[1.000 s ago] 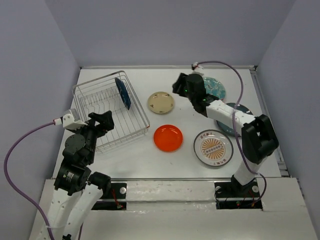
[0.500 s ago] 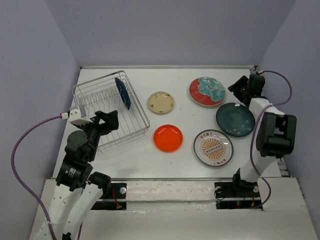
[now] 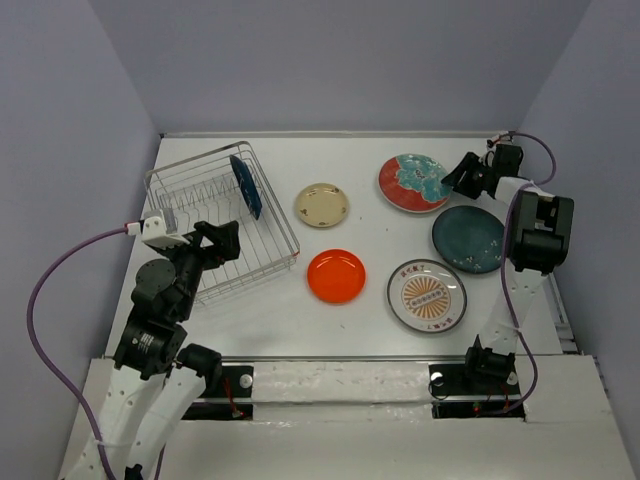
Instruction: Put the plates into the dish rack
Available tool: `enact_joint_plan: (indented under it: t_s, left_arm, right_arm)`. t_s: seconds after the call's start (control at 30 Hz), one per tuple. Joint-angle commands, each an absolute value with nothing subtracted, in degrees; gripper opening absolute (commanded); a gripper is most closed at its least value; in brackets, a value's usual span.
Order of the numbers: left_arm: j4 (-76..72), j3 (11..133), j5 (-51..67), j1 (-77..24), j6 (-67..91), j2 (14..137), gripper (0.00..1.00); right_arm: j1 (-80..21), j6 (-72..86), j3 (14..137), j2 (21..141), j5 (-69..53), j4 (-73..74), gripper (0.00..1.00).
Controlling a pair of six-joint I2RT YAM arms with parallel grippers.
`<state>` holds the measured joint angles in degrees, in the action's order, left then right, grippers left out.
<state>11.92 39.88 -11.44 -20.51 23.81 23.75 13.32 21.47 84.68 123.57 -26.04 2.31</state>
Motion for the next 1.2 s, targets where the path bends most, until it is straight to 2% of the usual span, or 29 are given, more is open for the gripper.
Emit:
enact_joint_plan:
  t_s: [0.0,0.1,0.17,0.23,0.53,0.6,0.63,0.67,0.83,0.9,1.0,1.17]
  left_arm:
    - [8.8,39.5,-10.8,-20.1,22.5,24.3,0.99]
    - [8.7,39.5,-10.6,-20.0,22.6,24.4,0.99]
    - [8.7,39.5,-10.7,-20.0,22.7,24.4,0.99]
    - [8.7,39.4,-10.6,-19.9,22.8,24.4,0.99]
    - [8.8,39.3,-10.6,-19.6,22.9,24.2,0.99]
    - [8.8,39.3,-10.6,-19.5,22.8,24.2,0.99]
    - [8.8,39.3,-10.7,-19.4,22.8,24.3,0.99]
    - [8.8,39.3,-10.7,-19.3,22.7,24.2,0.99]
    - [8.7,39.3,-10.9,-19.0,22.8,24.4,0.99]
    - [8.5,39.3,-10.6,-18.5,22.8,24.4,0.99]
    - [8.3,39.3,-10.3,-17.8,22.6,24.3,0.99]
    - [7.9,39.6,-10.0,-16.6,22.2,24.4,0.99]
  right_arm:
    - [13.3,18.1,92.6,127.3,-34.1,7.5,0.56]
    - [13.3,19.4,95.3,130.9,-42.1,9.8,0.54]
    - [13.3,21.4,95.9,132.3,-47.0,9.8,0.47]
    - [13.3,22.5,96.6,134.0,-50.9,9.8,0.44]
    - [12.7,26.4,95.7,137.0,-57.3,8.4,0.44]
    - [12.2,26.8,95.7,137.4,-57.6,8.0,0.3]
    - [12.2,26.9,95.6,137.3,-57.5,8.0,0.13]
    - [12.2,27.2,95.6,137.2,-57.3,7.6,0.07]
    - [12.2,30.5,91.9,131.7,-53.6,2.1,0.07]
    - [11.3,34.1,89.6,125.4,-51.1,-3.9,0.07]
    - [9.1,37.3,85.7,115.3,-45.5,-9.0,0.07]
    - [-0.2,38.9,84.0,101.2,-28.0,-8.5,0.07]
